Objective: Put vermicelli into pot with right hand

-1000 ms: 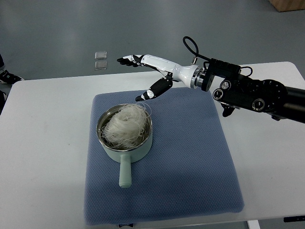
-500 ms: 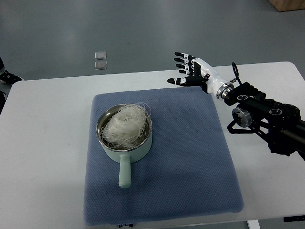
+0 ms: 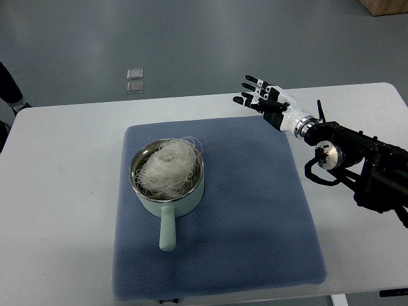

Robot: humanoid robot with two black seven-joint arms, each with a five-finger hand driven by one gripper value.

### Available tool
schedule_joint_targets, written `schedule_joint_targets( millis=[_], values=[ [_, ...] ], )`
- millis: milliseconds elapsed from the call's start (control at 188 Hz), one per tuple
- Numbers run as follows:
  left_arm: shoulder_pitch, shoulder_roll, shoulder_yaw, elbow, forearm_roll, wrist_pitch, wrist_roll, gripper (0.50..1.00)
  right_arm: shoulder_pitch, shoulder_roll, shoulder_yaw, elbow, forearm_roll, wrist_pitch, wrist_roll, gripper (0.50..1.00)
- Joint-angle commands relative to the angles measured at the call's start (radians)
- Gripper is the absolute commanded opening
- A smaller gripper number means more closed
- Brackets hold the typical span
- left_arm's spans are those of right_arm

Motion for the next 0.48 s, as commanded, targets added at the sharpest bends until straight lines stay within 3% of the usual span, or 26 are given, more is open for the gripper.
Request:
schedule_joint_targets(
  millis=[0,473],
  values=[
    [0.0,0.0,0.0,0.0,0.0,0.0,0.0,1.0,0.003,0.001,0.011,-0.001,0.0,0.001,0.008,0.926],
    [0.0,0.0,0.0,0.0,0.0,0.0,0.0,1.0,-0.022,-0.002,0.04,-0.002,-0.004,0.005,0.006,0.926]
  ],
)
